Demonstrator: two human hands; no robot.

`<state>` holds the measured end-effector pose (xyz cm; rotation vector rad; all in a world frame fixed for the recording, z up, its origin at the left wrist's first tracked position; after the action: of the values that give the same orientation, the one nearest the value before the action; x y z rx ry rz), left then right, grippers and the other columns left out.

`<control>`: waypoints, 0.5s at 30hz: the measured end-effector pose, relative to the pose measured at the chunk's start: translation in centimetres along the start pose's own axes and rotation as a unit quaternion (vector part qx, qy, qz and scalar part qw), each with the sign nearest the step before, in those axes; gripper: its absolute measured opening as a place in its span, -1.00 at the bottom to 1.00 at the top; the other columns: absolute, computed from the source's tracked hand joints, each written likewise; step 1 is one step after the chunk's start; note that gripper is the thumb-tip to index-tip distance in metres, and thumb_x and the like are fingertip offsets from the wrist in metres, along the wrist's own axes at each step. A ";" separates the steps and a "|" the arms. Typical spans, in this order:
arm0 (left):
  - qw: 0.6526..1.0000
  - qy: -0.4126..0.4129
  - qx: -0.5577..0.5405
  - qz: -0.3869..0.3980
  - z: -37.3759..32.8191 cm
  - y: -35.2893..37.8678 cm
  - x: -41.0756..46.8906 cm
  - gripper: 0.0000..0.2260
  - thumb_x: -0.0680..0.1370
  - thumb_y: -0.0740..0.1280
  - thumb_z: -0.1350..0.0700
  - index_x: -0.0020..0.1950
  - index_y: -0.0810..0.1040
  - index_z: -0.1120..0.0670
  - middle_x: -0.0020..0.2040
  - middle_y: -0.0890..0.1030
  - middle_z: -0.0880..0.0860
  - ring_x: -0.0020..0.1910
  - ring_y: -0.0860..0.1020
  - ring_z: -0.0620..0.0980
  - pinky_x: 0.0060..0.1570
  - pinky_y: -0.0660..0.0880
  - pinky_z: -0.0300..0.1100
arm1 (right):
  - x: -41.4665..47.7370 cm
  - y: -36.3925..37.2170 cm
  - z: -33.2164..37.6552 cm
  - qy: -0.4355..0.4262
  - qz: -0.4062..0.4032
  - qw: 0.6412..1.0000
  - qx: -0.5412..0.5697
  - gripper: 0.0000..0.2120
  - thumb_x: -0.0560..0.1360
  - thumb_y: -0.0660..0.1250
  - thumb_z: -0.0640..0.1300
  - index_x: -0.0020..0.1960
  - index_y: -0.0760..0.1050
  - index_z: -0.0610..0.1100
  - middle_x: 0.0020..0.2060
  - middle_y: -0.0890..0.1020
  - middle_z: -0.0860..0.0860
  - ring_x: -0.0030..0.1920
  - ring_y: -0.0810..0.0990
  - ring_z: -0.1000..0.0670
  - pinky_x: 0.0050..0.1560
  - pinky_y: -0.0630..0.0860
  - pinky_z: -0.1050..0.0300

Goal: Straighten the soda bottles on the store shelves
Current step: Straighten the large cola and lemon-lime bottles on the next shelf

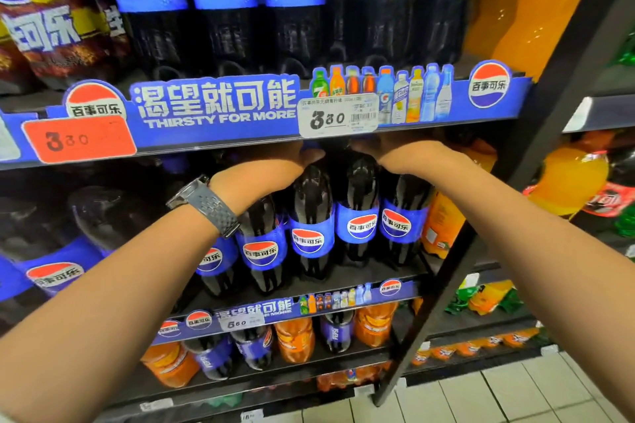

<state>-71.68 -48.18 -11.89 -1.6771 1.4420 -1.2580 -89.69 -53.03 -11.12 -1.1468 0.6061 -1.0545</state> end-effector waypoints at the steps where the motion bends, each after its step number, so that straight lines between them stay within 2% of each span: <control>1: 1.000 -0.004 0.005 0.003 0.0 0.1 -0.1 -0.65 0.59 0.25 -0.07 0.32 0.40 0.05 0.31 0.47 0.07 0.29 0.41 0.13 0.31 0.32 -0.01 | 0.0 -0.1 -0.1 -0.007 -0.001 1.000 0.001 -0.42 0.59 0.14 0.15 0.53 0.07 0.01 0.51 0.17 0.00 0.47 0.17 -0.15 0.37 0.22 -0.04; 6: 0.999 -0.022 0.032 0.006 0.6 0.0 -0.4 -0.55 0.58 0.21 -0.15 0.41 0.30 0.00 0.35 0.43 0.04 0.33 0.39 0.13 0.30 0.36 0.11 | 0.4 -0.1 -1.1 -0.013 0.026 0.999 -0.013 -0.44 0.57 0.13 0.20 0.51 0.13 0.04 0.48 0.24 0.02 0.44 0.24 -0.15 0.38 0.28 -0.08; 9: 0.997 -0.029 0.070 -0.019 0.7 -0.2 -0.5 -0.53 0.57 0.19 -0.18 0.41 0.30 0.01 0.35 0.44 0.05 0.31 0.40 0.15 0.28 0.38 0.11 | 0.5 -0.1 -1.6 -0.005 0.035 0.998 -0.044 -0.43 0.56 0.12 0.24 0.49 0.14 0.04 0.48 0.25 0.01 0.43 0.25 -0.15 0.36 0.31 -0.12; 12: 0.997 -0.028 0.072 -0.026 0.4 -0.1 -0.4 -0.52 0.57 0.19 -0.19 0.41 0.30 0.02 0.34 0.43 0.07 0.30 0.41 0.16 0.27 0.39 0.10 | 0.5 0.0 -1.4 -0.026 0.029 0.997 -0.066 -0.44 0.57 0.13 0.21 0.50 0.12 0.05 0.49 0.21 0.02 0.45 0.21 -0.14 0.35 0.32 -0.08; 15: 0.994 -0.021 0.103 -0.040 -0.1 -0.1 -0.4 -0.46 0.57 0.18 -0.20 0.47 0.22 0.01 0.42 0.35 0.09 0.35 0.35 0.18 0.28 0.36 0.06 | 0.5 0.0 -1.3 -0.037 0.030 0.997 -0.065 -0.49 0.59 0.14 0.16 0.49 0.13 0.07 0.49 0.21 0.02 0.46 0.20 -0.13 0.33 0.33 -0.05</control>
<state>-71.69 -47.73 -11.90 -1.6240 1.1870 -1.3567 -90.56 -54.05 -11.51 -1.2670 0.6538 -0.9292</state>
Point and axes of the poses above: each hand's wrist, its own x-axis towards the middle knuckle, its own y-axis out of the palm, z = x × y, the point moved 4 cm from there along x, towards the middle knuckle
